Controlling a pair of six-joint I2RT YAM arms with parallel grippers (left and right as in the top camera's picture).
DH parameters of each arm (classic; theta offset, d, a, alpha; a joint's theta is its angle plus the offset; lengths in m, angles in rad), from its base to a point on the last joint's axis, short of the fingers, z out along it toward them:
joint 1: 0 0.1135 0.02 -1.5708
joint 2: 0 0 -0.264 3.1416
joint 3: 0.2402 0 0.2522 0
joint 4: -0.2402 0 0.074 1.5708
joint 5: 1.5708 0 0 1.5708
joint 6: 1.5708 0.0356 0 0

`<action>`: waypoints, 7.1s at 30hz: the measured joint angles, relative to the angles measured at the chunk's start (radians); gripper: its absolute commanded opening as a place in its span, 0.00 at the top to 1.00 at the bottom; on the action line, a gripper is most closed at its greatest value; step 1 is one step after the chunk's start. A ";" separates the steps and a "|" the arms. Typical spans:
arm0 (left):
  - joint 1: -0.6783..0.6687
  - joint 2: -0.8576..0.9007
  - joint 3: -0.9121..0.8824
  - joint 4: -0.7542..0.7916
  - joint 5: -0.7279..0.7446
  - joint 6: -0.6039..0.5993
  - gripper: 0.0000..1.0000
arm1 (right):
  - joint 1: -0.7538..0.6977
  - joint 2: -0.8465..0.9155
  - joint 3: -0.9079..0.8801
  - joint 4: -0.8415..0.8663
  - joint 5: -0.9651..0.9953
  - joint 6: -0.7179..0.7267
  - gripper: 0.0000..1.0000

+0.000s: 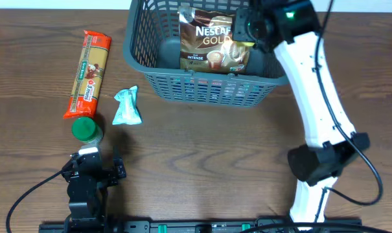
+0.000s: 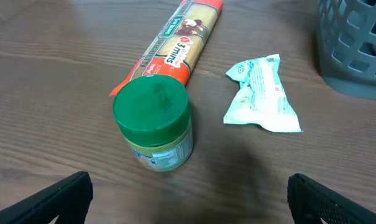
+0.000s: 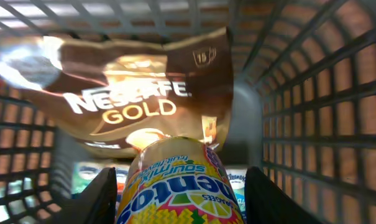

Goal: Pack container

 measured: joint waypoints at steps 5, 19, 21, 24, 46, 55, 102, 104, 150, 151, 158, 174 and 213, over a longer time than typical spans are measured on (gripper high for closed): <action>0.000 0.000 0.000 0.000 0.000 0.000 0.01 | 0.000 0.085 0.000 -0.032 0.000 -0.003 0.94; 0.000 0.000 0.000 0.000 0.000 0.000 0.01 | 0.000 0.179 0.000 -0.058 0.000 -0.003 0.69; 0.000 0.000 0.000 0.000 0.000 0.000 0.01 | 0.000 0.179 0.000 -0.058 0.000 -0.003 0.69; 0.000 0.000 0.000 0.000 0.000 0.000 0.01 | 0.000 0.180 0.000 -0.060 0.000 -0.003 0.69; 0.000 0.000 0.000 0.000 0.000 0.000 0.01 | 0.000 0.180 0.000 -0.067 0.001 -0.016 0.01; 0.000 0.000 0.000 0.000 0.000 0.000 0.01 | 0.000 0.178 0.089 -0.066 0.001 -0.048 0.01; 0.000 0.005 0.015 0.099 0.206 -0.064 0.02 | -0.382 -0.289 0.307 -0.259 0.221 0.042 0.01; 0.000 0.040 0.071 0.042 0.218 -0.093 0.02 | -0.382 -0.289 0.307 -0.259 0.221 0.042 0.01; 0.278 1.618 1.382 -0.628 0.206 -0.090 0.02 | -0.382 -0.289 0.307 -0.259 0.221 0.042 0.01; 0.284 1.617 1.374 -0.615 0.214 -0.085 0.02 | -0.382 -0.289 0.307 -0.259 0.221 0.042 0.01; 0.291 1.616 1.214 -0.509 0.246 -0.060 0.02 | -0.382 -0.289 0.307 -0.259 0.221 0.042 0.01; 0.291 1.616 0.948 -0.288 0.262 -0.030 0.02 | -0.382 -0.289 0.307 -0.259 0.221 0.042 0.01; 0.291 1.736 0.883 -0.160 0.261 -0.031 0.08 | -0.382 -0.289 0.307 -0.259 0.221 0.042 0.01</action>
